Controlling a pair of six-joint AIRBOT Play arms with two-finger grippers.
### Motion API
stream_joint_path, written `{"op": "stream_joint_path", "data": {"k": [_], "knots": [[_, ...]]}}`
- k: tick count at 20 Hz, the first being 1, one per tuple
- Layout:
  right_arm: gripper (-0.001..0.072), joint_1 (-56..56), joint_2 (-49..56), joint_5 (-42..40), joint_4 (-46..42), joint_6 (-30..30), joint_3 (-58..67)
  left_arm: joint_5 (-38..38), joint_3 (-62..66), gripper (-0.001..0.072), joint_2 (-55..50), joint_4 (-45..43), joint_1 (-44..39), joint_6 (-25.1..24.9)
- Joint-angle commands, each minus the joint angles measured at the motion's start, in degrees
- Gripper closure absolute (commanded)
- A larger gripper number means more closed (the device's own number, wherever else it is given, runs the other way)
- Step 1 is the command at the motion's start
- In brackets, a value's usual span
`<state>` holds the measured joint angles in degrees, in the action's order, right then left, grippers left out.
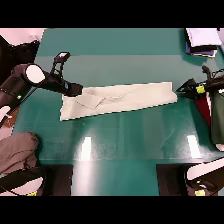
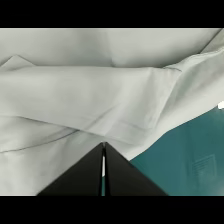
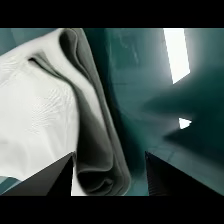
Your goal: Fold the shirts.
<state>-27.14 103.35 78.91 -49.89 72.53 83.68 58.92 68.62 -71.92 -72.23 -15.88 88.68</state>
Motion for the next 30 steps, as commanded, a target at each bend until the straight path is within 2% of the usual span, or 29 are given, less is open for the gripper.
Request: {"op": "stream_joint_path", "data": {"k": [1,5,11,12,15,21,25,30], "knots": [[0.0193,-0.4,3.5,1.7,2.5,-3.8,0.0,-0.8,0.0,0.0671,0.0,1.4,0.0,-0.2],[0.0194,0.2,5.2,3.6,8.5,-6.6,0.0,-1.0,0.0,0.0671,0.0,2.8,0.0,-0.2],[0.0199,4.0,6.4,2.4,8.3,-7.1,0.0,-0.9,0.0,0.0672,0.0,4.1,-0.3,-0.2],[0.0257,4.9,6.4,1.6,8.3,-7.1,0.0,-0.8,0.0,0.0678,0.0,4.1,-0.7,-0.2],[0.0698,6.7,6.4,1.1,8.4,-8.6,0.0,-1.8,0.0,0.0678,0.0,3.9,-3.1,-0.2],[0.0698,6.8,1.3,6.5,8.6,-8.0,0.0,-7.0,1.9,0.0680,-4.2,4.0,-10.0,2.9],[0.0698,7.6,-8.2,9.7,14.5,-5.0,0.0,-7.0,10.6,0.0680,-14.5,4.2,-15.1,2.9],[0.0698,14.2,-18.3,9.5,14.4,-1.4,0.0,-3.3,24.4,0.0680,-29.2,4.2,-19.2,2.9]]}}
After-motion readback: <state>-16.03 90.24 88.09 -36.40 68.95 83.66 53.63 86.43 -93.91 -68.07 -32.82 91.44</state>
